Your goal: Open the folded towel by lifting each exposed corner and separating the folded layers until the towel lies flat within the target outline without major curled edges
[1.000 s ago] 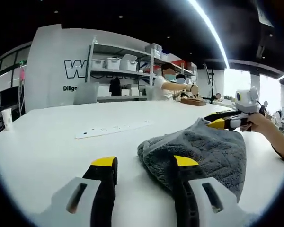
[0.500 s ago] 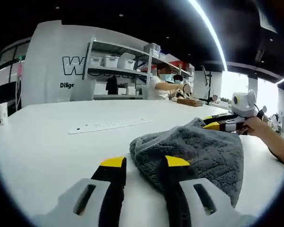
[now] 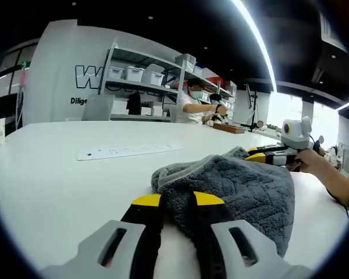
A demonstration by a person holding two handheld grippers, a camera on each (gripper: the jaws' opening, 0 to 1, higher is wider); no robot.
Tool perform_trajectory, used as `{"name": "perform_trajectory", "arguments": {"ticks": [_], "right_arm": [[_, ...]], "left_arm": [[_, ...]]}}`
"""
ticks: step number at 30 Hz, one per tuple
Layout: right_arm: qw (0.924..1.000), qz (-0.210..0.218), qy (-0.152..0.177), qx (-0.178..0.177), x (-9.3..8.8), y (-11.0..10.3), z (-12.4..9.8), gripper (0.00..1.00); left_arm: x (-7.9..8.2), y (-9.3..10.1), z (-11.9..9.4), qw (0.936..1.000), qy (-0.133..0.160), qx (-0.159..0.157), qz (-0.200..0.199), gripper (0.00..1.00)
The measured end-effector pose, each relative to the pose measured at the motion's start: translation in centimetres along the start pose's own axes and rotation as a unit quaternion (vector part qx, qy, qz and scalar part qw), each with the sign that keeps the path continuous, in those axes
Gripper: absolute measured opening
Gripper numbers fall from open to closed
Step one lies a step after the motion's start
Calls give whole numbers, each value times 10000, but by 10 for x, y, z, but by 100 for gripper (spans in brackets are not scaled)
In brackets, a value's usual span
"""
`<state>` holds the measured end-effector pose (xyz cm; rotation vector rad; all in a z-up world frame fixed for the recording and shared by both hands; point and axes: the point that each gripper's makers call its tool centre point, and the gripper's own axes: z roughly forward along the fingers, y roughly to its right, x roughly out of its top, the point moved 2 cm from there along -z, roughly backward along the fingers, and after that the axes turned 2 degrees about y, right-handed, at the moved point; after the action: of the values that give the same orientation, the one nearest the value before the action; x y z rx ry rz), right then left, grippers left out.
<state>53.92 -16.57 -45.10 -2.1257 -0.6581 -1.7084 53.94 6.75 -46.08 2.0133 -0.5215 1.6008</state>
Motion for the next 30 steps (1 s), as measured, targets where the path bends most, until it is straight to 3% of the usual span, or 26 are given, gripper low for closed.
{"name": "perform_trajectory", "arguments": {"ticks": [4,8,15,21,30], "right_arm": [[9999,0,73,87,1,-4,1,4],[9999,-127,81,56,3,-6,-1,3],[9997,-169,162,5,7,-6,-5,2],[9991,-123,406,-38,21,-9,-10,1],[9971,-221,726,-33,37,-25,-30,1]], "left_arm": [[1,2,-1,10000,-1,-8,30,16],[5,7,-2,9989,-38,18,468,12],[10,10,-2,9987,-15,-33,503,5],[19,19,-9,9960,12,-84,894,4],[32,33,-25,9961,281,-265,789,3]]}}
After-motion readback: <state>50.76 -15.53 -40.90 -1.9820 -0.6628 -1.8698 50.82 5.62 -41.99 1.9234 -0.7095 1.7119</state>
